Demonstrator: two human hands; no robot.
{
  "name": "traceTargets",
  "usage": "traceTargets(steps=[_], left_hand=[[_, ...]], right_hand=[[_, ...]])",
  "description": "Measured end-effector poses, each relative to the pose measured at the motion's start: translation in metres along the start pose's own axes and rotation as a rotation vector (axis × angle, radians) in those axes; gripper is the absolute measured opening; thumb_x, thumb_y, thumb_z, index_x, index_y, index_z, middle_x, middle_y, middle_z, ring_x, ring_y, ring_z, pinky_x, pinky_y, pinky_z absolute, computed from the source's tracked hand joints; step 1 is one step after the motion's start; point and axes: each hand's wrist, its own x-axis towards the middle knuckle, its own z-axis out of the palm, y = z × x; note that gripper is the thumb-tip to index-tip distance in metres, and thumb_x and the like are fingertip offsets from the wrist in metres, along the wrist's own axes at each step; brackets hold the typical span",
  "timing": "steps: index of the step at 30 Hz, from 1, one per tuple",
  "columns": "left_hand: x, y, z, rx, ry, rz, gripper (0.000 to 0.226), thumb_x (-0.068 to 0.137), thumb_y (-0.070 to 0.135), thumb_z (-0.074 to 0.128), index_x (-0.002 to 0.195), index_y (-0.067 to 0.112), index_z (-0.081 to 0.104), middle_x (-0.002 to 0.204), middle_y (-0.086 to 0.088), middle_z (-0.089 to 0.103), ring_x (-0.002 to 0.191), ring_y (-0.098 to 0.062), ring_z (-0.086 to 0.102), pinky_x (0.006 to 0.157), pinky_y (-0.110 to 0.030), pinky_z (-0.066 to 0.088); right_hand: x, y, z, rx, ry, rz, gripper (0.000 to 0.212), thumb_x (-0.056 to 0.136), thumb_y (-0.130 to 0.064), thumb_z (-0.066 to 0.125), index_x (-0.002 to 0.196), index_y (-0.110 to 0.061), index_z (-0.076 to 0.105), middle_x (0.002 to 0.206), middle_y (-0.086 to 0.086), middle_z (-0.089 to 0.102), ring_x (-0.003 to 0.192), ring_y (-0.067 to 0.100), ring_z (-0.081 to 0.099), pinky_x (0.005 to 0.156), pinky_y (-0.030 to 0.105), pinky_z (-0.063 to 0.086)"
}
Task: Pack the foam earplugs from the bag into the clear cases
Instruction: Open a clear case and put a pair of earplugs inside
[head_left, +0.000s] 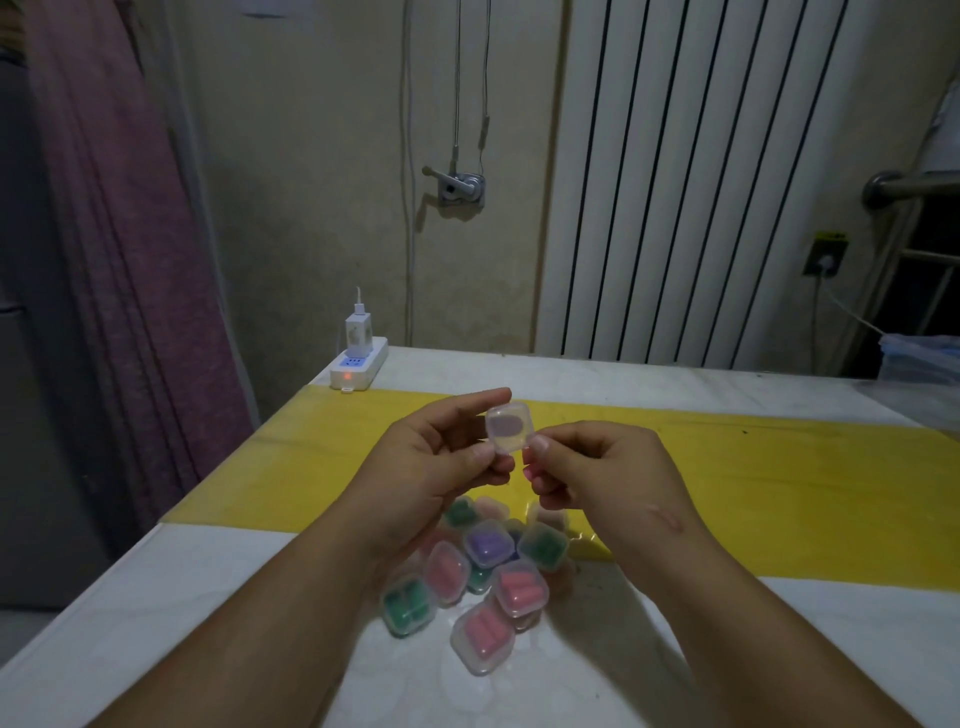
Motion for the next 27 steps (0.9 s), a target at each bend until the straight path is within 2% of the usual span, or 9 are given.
traceTargets(steps=[7, 10, 14, 17, 22, 27], left_hand=[[0.0004, -0.0009, -0.0037, 0.097, 0.014, 0.026, 0.037, 0.071, -0.006, 0.076, 0.102, 0.002, 0.058, 0.108, -0.01, 0.072, 0.093, -0.022, 0.068, 0.077, -0.034, 0.057], [-0.0006, 0.0, -0.0028, 0.101, 0.013, 0.032, 0.034, 0.067, 0.001, 0.075, 0.098, 0.008, 0.062, 0.103, -0.016, 0.07, 0.09, -0.025, 0.068, 0.08, -0.041, 0.057], [0.0, 0.0007, -0.0003, 0.153, 0.079, 0.076, 0.026, 0.074, -0.007, 0.074, 0.098, 0.003, 0.068, 0.1, -0.018, 0.071, 0.092, -0.025, 0.067, 0.086, -0.04, 0.056], [0.0008, 0.0006, 0.0009, 0.217, 0.148, 0.086, 0.019, 0.077, -0.006, 0.073, 0.095, -0.001, 0.069, 0.098, -0.02, 0.071, 0.09, -0.023, 0.066, 0.09, -0.045, 0.054], [0.0002, -0.0009, 0.0015, 0.306, 0.142, 0.069, 0.026, 0.077, -0.009, 0.073, 0.1, 0.002, 0.068, 0.093, -0.017, 0.074, 0.093, -0.032, 0.07, 0.082, -0.04, 0.057], [0.0008, -0.0038, 0.0037, 0.399, 0.166, 0.095, 0.02, 0.077, -0.007, 0.075, 0.094, 0.001, 0.067, 0.09, -0.015, 0.073, 0.091, -0.03, 0.07, 0.082, -0.043, 0.057]], right_hand=[[0.0017, -0.0005, 0.0004, 0.101, -0.02, 0.032, 0.015, 0.09, -0.007, 0.064, 0.081, -0.006, 0.076, 0.061, 0.004, 0.066, 0.056, 0.011, 0.058, 0.058, 0.029, 0.051], [0.0021, 0.0008, 0.0007, 0.082, -0.029, 0.025, 0.014, 0.09, -0.009, 0.064, 0.082, -0.008, 0.076, 0.062, 0.003, 0.067, 0.057, 0.011, 0.059, 0.058, 0.027, 0.051], [0.0032, 0.0002, -0.0021, 0.081, -0.08, 0.073, 0.017, 0.09, -0.008, 0.065, 0.076, -0.006, 0.075, 0.063, 0.007, 0.066, 0.056, 0.015, 0.057, 0.059, 0.031, 0.049], [0.0017, -0.002, -0.0023, 0.127, -0.173, 0.132, 0.015, 0.09, -0.007, 0.064, 0.079, -0.002, 0.074, 0.064, 0.01, 0.065, 0.056, 0.015, 0.055, 0.056, 0.028, 0.049], [0.0015, 0.0019, 0.0021, 0.12, -0.153, 0.124, 0.014, 0.09, -0.008, 0.065, 0.081, -0.006, 0.075, 0.064, 0.007, 0.066, 0.058, 0.014, 0.057, 0.056, 0.026, 0.049], [0.002, 0.0036, 0.0035, 0.151, -0.134, 0.115, 0.014, 0.09, -0.007, 0.065, 0.08, -0.006, 0.075, 0.065, 0.008, 0.066, 0.057, 0.013, 0.057, 0.053, 0.024, 0.048]])
